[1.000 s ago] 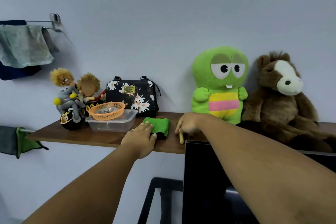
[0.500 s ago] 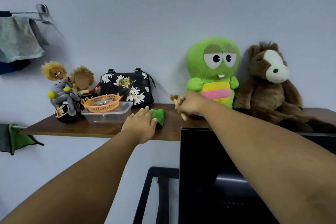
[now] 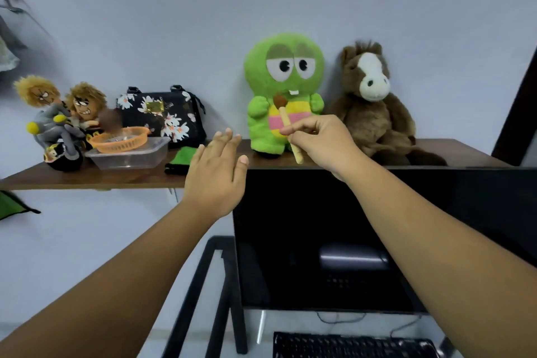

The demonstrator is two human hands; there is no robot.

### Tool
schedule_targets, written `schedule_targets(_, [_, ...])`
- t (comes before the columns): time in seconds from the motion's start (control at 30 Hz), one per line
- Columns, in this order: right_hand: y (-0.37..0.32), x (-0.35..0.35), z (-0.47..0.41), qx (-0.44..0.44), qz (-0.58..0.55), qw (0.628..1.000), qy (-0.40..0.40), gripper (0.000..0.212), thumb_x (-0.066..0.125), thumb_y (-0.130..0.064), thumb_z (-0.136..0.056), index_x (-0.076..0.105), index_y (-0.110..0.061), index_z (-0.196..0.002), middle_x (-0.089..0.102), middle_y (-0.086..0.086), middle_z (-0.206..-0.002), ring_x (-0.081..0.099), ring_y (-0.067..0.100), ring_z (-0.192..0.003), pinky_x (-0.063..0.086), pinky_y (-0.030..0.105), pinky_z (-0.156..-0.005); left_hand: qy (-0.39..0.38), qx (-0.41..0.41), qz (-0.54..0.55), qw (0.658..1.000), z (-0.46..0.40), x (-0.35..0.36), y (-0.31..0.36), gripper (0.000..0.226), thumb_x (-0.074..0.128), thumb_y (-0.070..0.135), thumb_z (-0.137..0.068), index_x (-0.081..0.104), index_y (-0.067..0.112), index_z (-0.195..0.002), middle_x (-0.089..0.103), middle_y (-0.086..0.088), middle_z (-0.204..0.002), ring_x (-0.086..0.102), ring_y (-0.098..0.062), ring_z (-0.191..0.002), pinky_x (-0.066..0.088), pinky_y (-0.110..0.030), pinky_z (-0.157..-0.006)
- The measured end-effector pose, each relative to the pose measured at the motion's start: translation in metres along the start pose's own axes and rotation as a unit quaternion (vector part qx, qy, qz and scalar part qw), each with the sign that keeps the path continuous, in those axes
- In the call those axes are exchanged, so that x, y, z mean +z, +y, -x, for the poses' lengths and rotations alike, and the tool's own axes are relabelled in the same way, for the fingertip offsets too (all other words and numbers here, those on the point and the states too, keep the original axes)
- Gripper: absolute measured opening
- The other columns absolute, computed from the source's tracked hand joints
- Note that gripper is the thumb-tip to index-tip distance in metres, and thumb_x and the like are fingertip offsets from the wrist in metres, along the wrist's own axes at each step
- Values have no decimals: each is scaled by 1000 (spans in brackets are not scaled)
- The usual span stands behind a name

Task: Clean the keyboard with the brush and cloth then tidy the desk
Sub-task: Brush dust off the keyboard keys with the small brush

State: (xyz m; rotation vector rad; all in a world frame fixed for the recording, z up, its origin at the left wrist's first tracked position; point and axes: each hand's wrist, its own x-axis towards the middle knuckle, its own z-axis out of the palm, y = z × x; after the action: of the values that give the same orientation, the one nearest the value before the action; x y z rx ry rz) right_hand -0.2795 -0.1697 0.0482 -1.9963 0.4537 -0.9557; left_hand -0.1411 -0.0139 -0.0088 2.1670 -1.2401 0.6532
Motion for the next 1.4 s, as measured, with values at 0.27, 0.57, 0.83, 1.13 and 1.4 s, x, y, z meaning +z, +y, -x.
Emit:
schedule_targets(0.27, [48,-65,104,28,-123,989,-74,38,46,11,-90,77,-12,-94,72,18,-98,70,32,-90,59,33,-82,23,-12,56,998,87,46,65,53,29,39,-96,38,21,-145,27,5,-157,12,-11,-148,17,-35,-115])
schedule_targets(0.57, [162,-88,196,64,-101,984,-132,39,68,5,-84,73,-28,-104,69,3,-99,66,20,-89,54,28,-87,-48,-107,76,990,186,115,95,49,33,34,-97,43,17,-141,35,1,-153,18,-13,-147,18,-36,-118])
schedule_targets(0.83, [224,-63,240,152,-107,978,-89,31,80,-5,-77,66,-22,-97,65,2,-85,60,16,-80,52,25,-77,-175,-163,39,970,247,171,79,51,33,38,-95,46,16,-139,39,-2,-151,26,-20,-145,25,-42,-116])
schedule_targets(1.13, [265,-3,263,276,-74,958,8,9,63,-21,-92,57,-21,-85,66,11,-77,62,33,-72,51,49,-68,-355,-224,28,907,291,209,30,61,37,43,-99,22,19,-152,21,1,-160,13,-16,-148,12,-39,-121])
schedule_targets(1.4, [279,64,274,327,-73,942,4,11,72,-15,-86,70,-25,-88,72,2,-75,68,32,-74,55,44,-68,-433,-283,75,852,299,225,3,76,41,54,-95,9,18,-154,12,1,-162,8,-16,-149,18,-38,-119])
